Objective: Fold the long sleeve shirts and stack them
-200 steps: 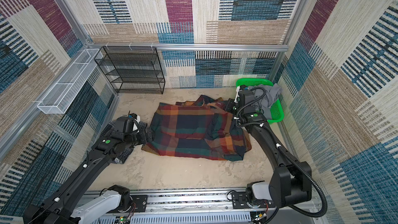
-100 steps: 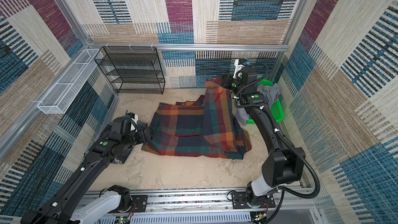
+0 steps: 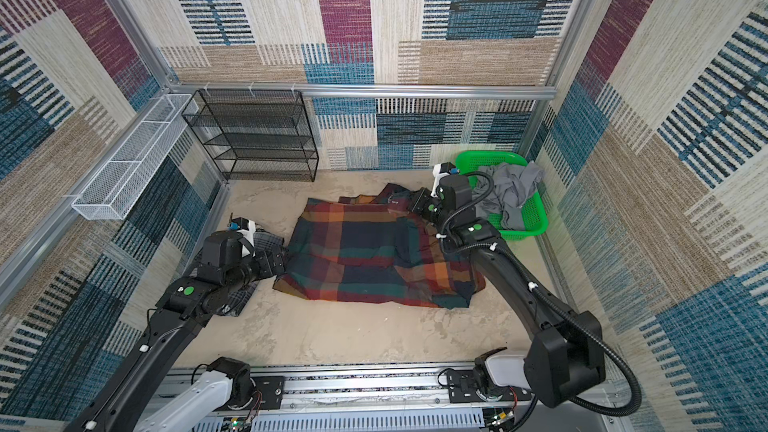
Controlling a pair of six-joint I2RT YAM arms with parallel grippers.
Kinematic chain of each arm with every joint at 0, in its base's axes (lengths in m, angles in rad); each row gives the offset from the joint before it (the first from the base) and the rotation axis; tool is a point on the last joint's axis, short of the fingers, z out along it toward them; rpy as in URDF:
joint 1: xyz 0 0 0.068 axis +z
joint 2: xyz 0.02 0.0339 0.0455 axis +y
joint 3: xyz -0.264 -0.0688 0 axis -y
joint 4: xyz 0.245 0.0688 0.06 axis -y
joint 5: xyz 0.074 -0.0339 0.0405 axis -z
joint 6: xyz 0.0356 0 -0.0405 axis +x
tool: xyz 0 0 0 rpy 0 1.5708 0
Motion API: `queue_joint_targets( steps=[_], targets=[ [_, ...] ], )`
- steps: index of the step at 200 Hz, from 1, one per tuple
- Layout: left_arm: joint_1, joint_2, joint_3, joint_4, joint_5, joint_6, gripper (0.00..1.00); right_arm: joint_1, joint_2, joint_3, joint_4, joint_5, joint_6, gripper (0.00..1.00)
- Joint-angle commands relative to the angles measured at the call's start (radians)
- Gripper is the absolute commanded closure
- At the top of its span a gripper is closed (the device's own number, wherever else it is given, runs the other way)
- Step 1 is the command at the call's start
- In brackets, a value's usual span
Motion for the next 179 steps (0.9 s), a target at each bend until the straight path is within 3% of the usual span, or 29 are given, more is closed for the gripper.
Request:
queue_joint_targets(
  steps=[1,46,88,130,179],
  targets=[
    [0.001,-0.053,-0.014,-0.035,-0.063,0.029,0.01,0.079,-0.043,-0.072,0.112,0.118,0.16,1.0],
    [0.001,-0.145,-0.039,-0.054,-0.092,0.033,0.01,0.284,-0.056,-0.223,0.283,0.231,0.345,1.0],
    [0.001,-0.131,-0.044,-0.043,-0.077,0.019,0.01,0.437,0.009,-0.269,0.445,0.369,0.441,1.0],
    [0.013,-0.127,-0.046,-0.028,-0.061,0.014,0.01,0.525,0.147,-0.241,0.585,0.443,0.518,1.0],
    [0.037,-0.136,-0.052,-0.019,-0.048,0.008,0.01,0.602,0.327,-0.16,0.622,0.499,0.641,1.0]
  ],
)
